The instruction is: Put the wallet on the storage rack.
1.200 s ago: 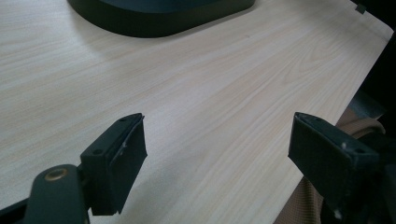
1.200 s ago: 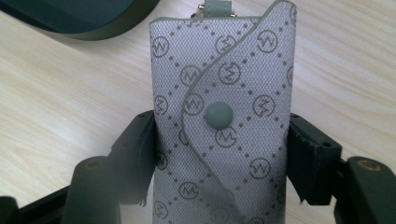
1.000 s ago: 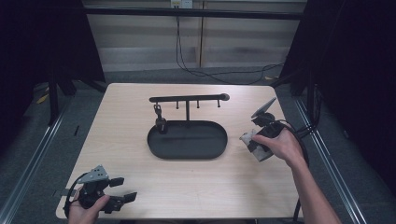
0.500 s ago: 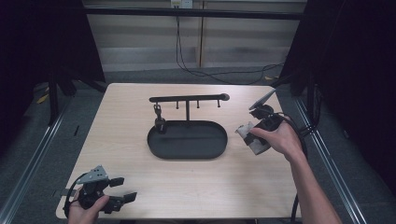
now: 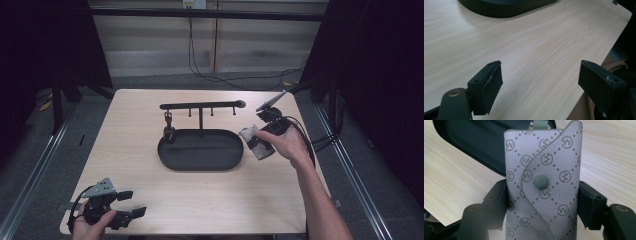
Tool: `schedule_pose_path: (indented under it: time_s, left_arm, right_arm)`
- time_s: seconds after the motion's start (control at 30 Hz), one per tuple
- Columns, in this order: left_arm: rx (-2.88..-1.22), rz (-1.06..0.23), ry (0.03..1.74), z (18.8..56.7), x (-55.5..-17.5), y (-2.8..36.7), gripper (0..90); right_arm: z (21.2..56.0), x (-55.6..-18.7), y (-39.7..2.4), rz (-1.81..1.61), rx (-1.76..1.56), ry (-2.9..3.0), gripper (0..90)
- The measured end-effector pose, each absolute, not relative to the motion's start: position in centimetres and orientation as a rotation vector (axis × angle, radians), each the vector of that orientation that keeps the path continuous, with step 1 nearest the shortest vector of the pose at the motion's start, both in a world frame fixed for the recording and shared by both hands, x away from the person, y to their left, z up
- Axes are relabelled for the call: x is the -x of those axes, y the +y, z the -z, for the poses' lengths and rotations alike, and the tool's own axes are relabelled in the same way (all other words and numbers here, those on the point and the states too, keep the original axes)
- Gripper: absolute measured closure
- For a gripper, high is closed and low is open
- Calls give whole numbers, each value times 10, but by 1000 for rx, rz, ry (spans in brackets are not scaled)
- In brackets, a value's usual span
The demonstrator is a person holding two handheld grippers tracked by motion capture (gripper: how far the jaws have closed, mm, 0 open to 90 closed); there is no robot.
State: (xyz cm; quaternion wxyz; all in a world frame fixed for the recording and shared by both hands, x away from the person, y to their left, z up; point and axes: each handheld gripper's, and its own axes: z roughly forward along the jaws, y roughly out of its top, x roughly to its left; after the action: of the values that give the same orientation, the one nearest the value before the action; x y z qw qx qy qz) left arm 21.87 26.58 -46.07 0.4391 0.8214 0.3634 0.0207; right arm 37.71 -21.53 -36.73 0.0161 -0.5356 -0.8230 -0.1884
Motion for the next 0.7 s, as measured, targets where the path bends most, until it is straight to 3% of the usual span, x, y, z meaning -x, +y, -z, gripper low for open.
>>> schedule_pose_path:
  time_s: [0.7]
  left_arm:
    - [-2041, -50, 901, 461, -218, 266, 193]
  right_arm:
    - [380, -393, -194, 738, 1767, -2437, 333]
